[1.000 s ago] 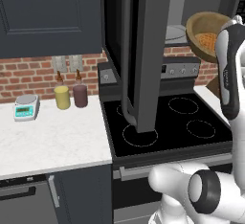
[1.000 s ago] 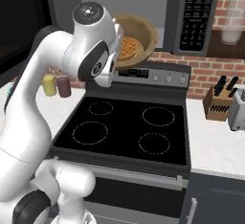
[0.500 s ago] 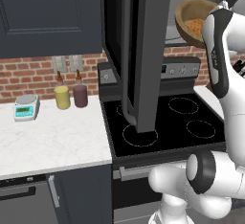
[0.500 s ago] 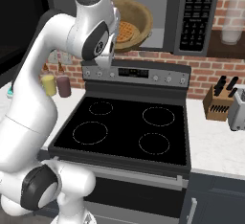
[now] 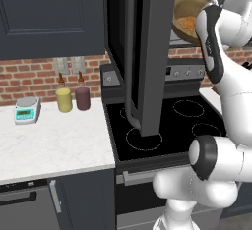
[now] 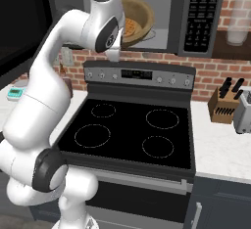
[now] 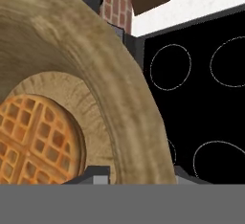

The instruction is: Open the microwave, place the bowl with waffle inside the microwave, then close the microwave door and turn it on.

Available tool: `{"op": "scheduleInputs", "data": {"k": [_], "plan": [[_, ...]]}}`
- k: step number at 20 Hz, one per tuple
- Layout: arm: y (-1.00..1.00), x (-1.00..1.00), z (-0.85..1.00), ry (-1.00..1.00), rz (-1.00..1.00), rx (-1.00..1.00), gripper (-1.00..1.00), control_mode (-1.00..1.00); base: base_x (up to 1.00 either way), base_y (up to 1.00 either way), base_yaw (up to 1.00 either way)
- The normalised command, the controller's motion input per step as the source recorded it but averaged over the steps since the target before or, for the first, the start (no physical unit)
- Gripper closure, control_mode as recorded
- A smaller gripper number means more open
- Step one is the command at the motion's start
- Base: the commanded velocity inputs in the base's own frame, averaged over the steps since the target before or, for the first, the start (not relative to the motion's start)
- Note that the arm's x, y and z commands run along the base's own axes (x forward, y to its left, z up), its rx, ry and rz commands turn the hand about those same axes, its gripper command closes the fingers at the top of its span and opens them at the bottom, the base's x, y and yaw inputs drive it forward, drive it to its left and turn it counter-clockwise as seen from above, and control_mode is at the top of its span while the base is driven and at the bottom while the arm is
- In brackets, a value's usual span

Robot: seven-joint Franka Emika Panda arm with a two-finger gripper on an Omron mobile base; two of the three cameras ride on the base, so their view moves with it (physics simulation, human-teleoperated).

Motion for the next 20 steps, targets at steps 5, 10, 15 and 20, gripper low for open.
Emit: {"op": "scheduleInputs", "data": {"k": [5, 10, 15, 20], "plan": [[0.11, 0.65, 0.00, 0.00, 0.12, -0.06, 1.00, -1.00, 0.00, 0.00, 0.00], [0.04, 0.55, 0.00, 0.00, 0.10, -0.04, 1.00, -1.00, 0.00, 0.00, 0.00], [0.00, 0.45, 0.00, -0.03, 0.06, -0.01, 1.00, -1.00, 0.00, 0.00, 0.00], [0.02, 0.37, 0.00, -0.04, 0.04, -0.02, 1.00, -1.00, 0.00, 0.00, 0.00]]}}
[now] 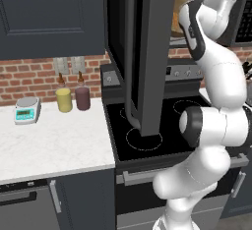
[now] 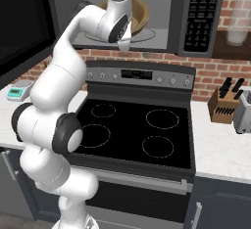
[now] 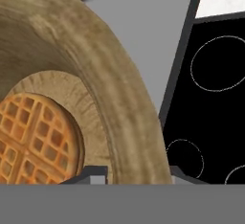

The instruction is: Open the microwave, place the bowl with waffle inside the microwave, then close the microwave door and turn it on.

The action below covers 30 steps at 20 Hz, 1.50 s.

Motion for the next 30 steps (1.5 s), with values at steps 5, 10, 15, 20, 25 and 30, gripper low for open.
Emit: {"op": "scheduleInputs", "data": {"k": [5, 10, 15, 20, 25, 30], "plan": [[0.11, 0.34, -0.11, -0.02, 0.03, -0.06, 1.00, -1.00, 0.00, 0.00, 0.00], [0.16, 0.39, -0.17, 0.00, 0.01, -0.10, 1.00, -1.00, 0.00, 0.00, 0.00], [0.11, 0.34, -0.13, 0.00, 0.01, -0.08, 1.00, -1.00, 0.00, 0.00, 0.00], [0.01, 0.26, -0.08, -0.01, 0.01, -0.05, 1.00, -1.00, 0.00, 0.00, 0.00], [0.01, 0.15, -0.13, -0.05, 0.01, -0.06, -1.00, -1.00, 0.00, 0.00, 0.00], [0.00, 0.15, -0.17, -0.06, 0.01, -0.04, -1.00, -1.00, 0.00, 0.00, 0.00]]}}
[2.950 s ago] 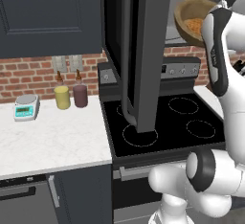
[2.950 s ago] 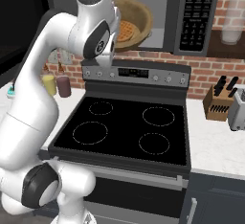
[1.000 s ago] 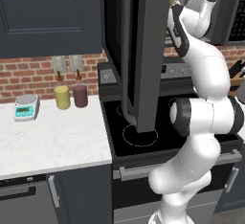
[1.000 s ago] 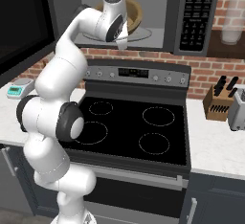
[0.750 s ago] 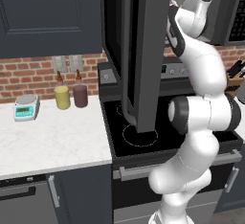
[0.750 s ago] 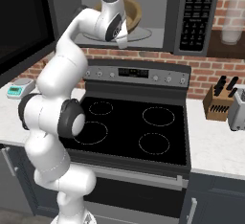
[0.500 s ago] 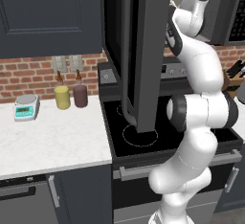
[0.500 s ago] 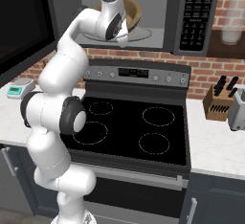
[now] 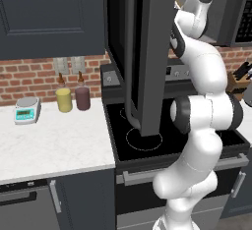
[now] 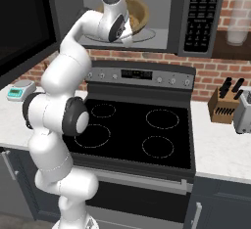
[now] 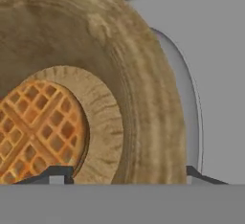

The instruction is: Open the microwave, place the bowl with waffle inside the microwave, then close the microwave door and turn it on.

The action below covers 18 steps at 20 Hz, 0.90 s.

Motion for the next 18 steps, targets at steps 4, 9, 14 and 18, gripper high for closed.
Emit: {"op": "scheduleInputs", "data": {"k": [4, 9, 14, 18], "plan": [[0.00, 0.11, -0.09, -0.11, 0.01, 0.00, -1.00, -1.00, 0.00, 0.00, 0.00], [0.00, 0.02, 0.00, -0.24, 0.02, 0.00, -1.00, -1.00, 0.00, 0.00, 0.00], [0.00, -0.06, 0.00, -0.36, 0.01, 0.00, -1.00, -1.00, 0.00, 0.00, 0.00], [-0.13, -0.72, -0.04, -0.42, 0.02, 0.00, -1.00, -1.00, 0.00, 0.00, 0.00]]}}
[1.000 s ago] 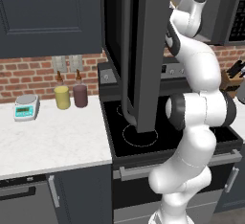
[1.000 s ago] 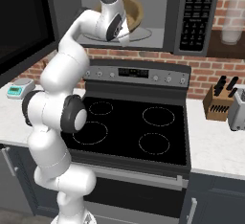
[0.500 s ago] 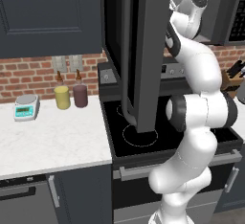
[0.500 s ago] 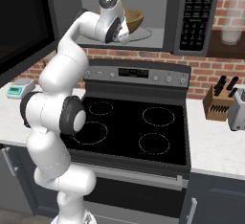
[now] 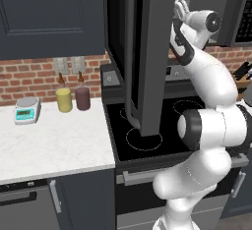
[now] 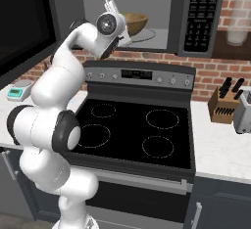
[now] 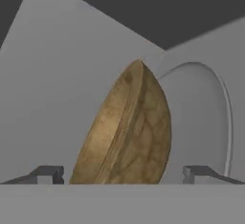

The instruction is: Open the microwave, place the bowl with waffle inside the microwave, then close the microwave door and turn it on.

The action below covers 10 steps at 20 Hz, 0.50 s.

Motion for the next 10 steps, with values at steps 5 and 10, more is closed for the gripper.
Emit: {"op": "scheduleInputs", "data": {"k": [5, 10], "plan": [[-0.04, -1.00, -0.05, -0.39, 0.01, -0.01, -1.00, -1.00, 0.00, 0.00, 0.00], [-0.09, -1.00, 0.26, -0.11, 0.00, -0.04, -1.00, -1.00, 0.00, 0.00, 0.00]]}}
